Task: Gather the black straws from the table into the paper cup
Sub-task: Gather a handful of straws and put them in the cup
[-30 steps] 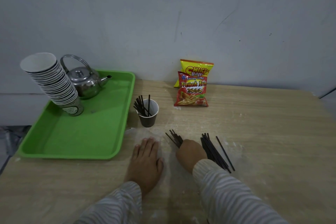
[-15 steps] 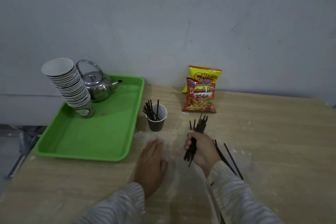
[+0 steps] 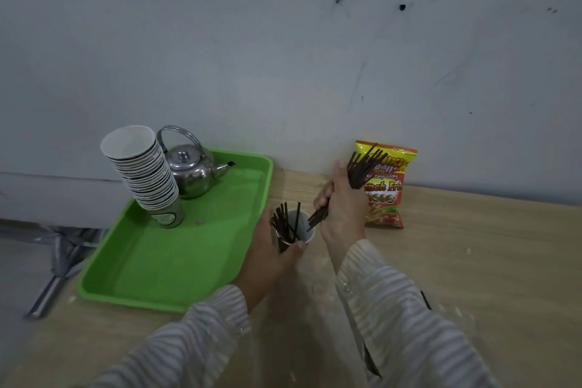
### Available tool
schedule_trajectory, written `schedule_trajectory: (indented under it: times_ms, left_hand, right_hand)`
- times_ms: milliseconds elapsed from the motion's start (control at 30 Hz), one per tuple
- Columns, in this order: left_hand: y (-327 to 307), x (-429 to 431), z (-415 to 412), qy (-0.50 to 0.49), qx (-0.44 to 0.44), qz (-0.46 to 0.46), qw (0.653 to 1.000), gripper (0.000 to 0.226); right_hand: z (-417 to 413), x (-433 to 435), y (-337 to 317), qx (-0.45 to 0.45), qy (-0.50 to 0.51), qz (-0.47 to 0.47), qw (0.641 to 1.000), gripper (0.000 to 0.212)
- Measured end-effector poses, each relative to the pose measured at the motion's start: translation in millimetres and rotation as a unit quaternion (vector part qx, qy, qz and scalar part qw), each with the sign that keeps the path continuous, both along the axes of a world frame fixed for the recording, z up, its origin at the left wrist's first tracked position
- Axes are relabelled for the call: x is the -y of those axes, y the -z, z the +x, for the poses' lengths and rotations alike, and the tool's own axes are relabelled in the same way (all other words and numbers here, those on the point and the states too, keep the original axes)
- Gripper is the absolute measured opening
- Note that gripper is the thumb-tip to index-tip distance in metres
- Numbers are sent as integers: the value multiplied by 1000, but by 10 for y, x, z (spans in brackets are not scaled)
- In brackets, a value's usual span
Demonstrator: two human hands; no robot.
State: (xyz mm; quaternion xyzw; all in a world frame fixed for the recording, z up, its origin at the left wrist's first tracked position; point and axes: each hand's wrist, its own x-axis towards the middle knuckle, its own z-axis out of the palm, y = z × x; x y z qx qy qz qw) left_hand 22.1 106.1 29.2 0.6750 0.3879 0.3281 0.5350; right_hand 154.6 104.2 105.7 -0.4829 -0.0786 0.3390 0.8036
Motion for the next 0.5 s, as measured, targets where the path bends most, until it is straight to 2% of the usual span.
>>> schedule_trajectory:
  times_ms: [67,167,233,300,500]
  left_hand:
    - [18,-79,28,16,-1,-9,1000,81]
    - [-13,-131,35,36,-21,18,999,69]
    - [-15,-125,27,36,-33,8,999,66]
    - [18,-119,20,38,-23,-4,999,67]
    - [19,-97,20,35,-28,-2,999,64]
  right_hand:
    - [-38,-100,98,30,11,-18,999,37]
    - [-106,-158,296,59,16,-36,998,45]
    - [-147,-144,401,104,6,-56,993,36]
    - [-175,-127,425,147,-5,-68,987,9]
    - [-164,-89,457,190,-41,-56,979,21]
